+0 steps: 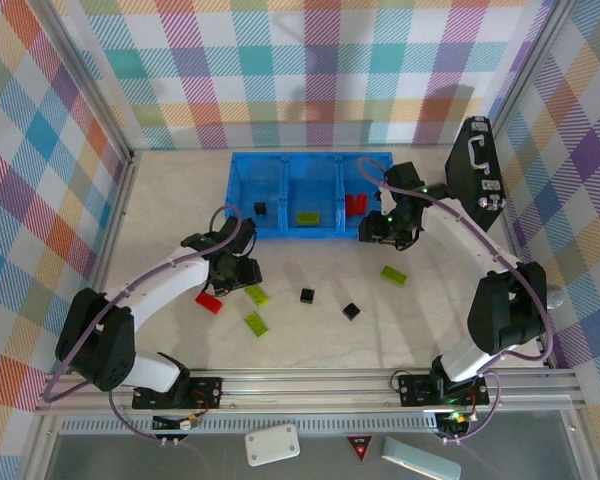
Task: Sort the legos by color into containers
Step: Pick up the lego from the center of the table.
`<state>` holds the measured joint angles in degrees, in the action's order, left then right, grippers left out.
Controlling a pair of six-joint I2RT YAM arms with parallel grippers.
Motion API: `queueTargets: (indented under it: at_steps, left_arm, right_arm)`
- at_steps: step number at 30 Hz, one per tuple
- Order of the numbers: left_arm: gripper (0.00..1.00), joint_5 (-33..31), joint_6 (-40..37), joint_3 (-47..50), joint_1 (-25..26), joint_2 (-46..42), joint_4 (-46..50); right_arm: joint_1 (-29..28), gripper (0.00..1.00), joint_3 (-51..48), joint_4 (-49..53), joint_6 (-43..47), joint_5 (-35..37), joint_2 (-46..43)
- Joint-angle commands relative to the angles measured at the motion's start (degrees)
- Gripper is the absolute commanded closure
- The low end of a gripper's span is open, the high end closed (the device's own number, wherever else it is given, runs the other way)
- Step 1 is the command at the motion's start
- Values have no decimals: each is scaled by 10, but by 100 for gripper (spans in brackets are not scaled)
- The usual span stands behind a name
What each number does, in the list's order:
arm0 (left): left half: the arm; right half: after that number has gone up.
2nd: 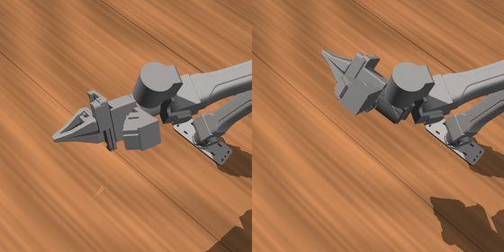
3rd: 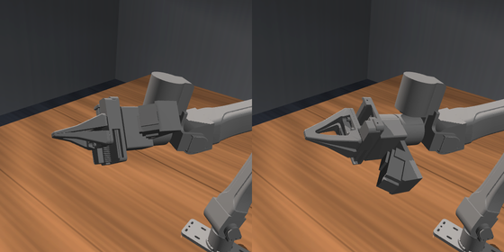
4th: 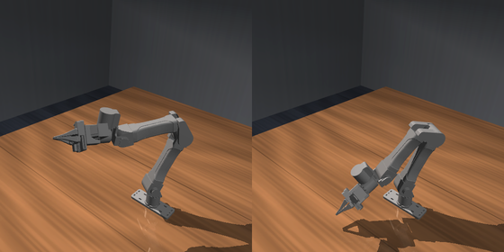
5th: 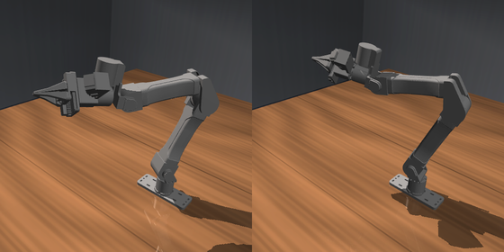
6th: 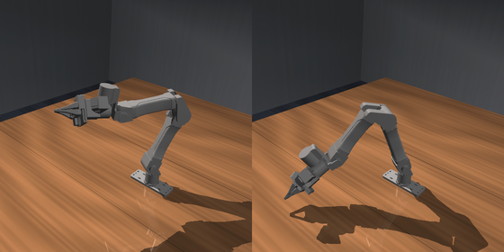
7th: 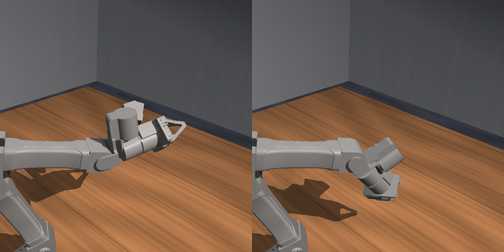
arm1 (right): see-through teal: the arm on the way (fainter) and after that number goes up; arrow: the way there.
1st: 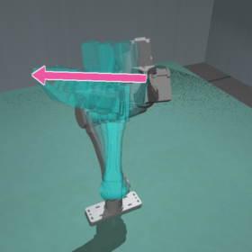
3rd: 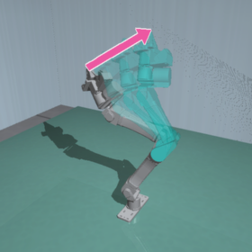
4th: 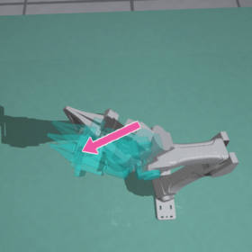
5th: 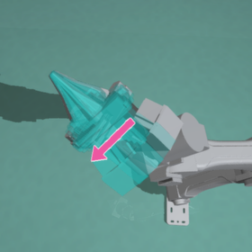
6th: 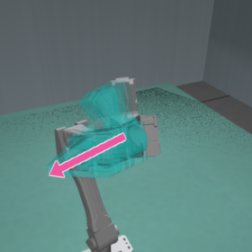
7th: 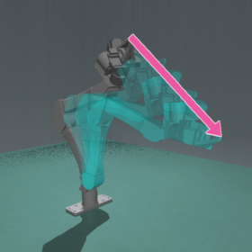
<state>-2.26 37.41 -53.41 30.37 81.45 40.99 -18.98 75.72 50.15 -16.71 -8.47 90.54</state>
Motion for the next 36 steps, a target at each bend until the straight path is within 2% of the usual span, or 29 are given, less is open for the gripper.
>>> queueTargets:
  at_steps: [1, 11, 25, 36]
  left_arm:
    - [34, -2, 31, 9, 18, 17, -23]
    - [34, -1, 60, 11, 56, 84, -41]
    - [56, -14, 63, 10, 76, 103, -43]
    - [65, -15, 52, -3, 80, 105, -44]
  right_arm:
    - [-4, 48, -15, 5, 4, -8, -12]
    - [-3, 48, -28, 4, 10, -5, -17]
    - [-4, 49, -45, 1, 5, -3, -33]
    - [-3, 49, -53, 3, 3, 1, -47]
